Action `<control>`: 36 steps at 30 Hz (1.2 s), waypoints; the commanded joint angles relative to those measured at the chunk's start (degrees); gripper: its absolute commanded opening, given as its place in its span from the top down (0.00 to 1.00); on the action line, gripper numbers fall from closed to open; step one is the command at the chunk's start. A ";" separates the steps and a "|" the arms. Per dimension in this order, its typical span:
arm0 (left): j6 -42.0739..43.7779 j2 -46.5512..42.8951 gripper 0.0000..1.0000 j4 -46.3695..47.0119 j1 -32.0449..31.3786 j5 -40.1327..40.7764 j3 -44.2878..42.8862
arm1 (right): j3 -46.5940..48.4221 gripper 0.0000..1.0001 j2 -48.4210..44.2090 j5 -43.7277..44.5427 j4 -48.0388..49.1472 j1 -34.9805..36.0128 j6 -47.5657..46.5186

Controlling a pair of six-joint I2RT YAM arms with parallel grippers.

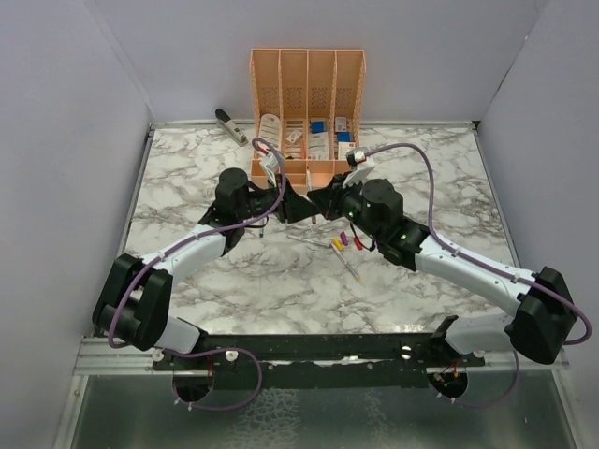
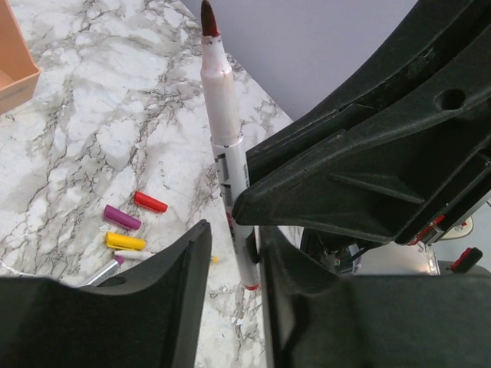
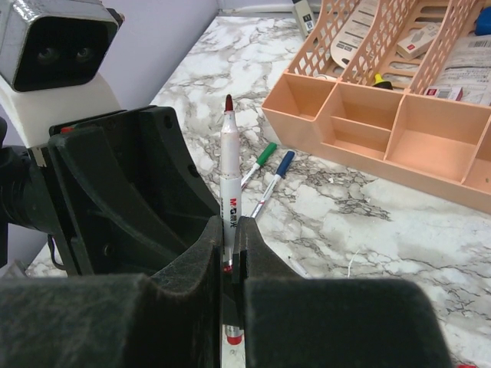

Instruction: Insert the pens into the pen caps

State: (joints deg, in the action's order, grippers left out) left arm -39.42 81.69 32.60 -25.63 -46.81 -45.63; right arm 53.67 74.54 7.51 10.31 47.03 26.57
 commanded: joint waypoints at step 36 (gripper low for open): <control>16.00 -0.56 1.00 -29.22 0.02 10.97 -2.28 | 5.19 0.70 6.49 12.36 -37.40 -11.64 0.26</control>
State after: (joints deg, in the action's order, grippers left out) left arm -28.51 81.45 9.13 -25.58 -36.67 -45.21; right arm 56.21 74.81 24.53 -11.92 37.69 23.64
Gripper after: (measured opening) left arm 0.139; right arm 0.258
